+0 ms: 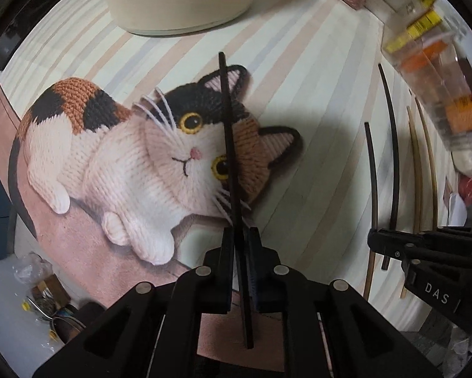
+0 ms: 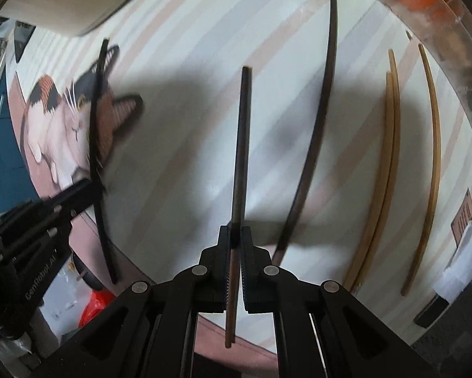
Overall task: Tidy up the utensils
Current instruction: 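Lift both held dark chopsticks off the counter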
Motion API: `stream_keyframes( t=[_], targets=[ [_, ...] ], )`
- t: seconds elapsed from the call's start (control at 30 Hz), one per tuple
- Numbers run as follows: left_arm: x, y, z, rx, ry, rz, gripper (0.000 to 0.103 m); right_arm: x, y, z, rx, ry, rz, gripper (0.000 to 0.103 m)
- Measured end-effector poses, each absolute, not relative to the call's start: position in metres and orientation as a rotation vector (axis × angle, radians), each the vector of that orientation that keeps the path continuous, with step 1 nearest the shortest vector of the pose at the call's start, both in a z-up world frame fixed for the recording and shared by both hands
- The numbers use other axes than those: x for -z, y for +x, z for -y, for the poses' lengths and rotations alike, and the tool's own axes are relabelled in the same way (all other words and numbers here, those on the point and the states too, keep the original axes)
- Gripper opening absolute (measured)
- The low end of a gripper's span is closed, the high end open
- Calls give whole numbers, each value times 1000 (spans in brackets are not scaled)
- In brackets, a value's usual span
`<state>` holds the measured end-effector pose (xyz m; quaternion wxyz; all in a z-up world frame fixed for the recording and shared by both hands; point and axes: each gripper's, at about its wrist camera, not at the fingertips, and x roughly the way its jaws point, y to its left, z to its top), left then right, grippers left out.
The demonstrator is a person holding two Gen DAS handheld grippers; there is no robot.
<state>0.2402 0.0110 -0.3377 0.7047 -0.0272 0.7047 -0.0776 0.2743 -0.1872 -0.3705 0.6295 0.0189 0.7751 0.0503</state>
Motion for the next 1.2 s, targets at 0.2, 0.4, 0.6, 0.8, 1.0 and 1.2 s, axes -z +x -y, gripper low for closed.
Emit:
stream_keyframes(
  t=[0.2, 0.4, 0.6, 0.8, 1.0, 1.2],
  targets=[
    [339, 242, -1, 190, -19, -1553, 10, 373, 253, 179, -110, 68, -1796, 38],
    [334, 233, 26, 187, 78, -1506, 6, 367, 215, 174, -56, 2, -1734, 30],
    [335, 210, 27, 218, 30, -1549, 4, 359, 229, 180, -13, 50, -1646, 7],
    [334, 220, 22, 228, -21, -1561, 7, 358, 244, 182, -26, 65, -1700, 7],
    [330, 222, 34, 216, 27, -1550, 7, 365, 245, 188, -29, 30, -1767, 7],
    [329, 223, 54, 217, 52, -1545, 8, 376, 247, 176, -45, -3, -1788, 36]
  ],
)
